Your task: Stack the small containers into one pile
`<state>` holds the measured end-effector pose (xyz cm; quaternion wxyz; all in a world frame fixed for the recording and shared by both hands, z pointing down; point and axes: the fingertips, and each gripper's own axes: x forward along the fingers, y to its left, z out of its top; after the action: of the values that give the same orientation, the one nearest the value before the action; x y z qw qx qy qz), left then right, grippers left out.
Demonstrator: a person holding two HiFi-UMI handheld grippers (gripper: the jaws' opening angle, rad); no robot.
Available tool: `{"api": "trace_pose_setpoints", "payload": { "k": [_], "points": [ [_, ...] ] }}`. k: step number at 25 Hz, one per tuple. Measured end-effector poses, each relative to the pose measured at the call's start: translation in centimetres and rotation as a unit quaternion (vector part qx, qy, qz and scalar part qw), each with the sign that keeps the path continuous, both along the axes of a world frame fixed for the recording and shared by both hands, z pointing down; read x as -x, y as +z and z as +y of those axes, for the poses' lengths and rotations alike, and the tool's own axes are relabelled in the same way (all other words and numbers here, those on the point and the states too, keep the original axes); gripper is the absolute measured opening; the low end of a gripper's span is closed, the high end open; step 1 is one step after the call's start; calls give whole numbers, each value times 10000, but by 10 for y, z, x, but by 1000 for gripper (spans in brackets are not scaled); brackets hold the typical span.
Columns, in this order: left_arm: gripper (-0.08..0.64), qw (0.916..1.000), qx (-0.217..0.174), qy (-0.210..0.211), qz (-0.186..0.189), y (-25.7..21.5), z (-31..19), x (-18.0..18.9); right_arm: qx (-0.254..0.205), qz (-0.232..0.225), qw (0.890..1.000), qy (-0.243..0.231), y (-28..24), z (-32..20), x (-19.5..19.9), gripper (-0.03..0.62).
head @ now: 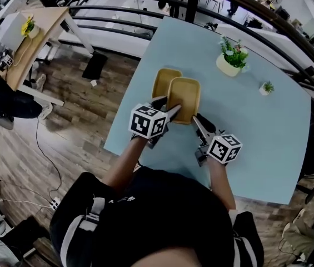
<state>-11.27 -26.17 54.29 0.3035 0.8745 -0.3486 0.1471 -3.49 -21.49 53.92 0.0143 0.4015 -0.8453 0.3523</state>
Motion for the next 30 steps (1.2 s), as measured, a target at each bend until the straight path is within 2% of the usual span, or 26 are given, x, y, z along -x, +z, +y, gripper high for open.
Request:
{"api": "trace_pose_setpoints", "payload": {
  "k": [8, 15, 30],
  "points": [
    [207, 9999, -117, -90, 62, -3, -28, 38, -59, 51, 9999, 65, -3, -25, 41, 84],
    [207, 9999, -101, -128, 39, 5, -46, 56, 34, 118, 9999, 121, 5, -42, 60, 83],
    [207, 9998, -110, -191, 26, 24, -69, 60, 324, -18, 9992, 254, 21, -60, 66, 91]
  ]
}}
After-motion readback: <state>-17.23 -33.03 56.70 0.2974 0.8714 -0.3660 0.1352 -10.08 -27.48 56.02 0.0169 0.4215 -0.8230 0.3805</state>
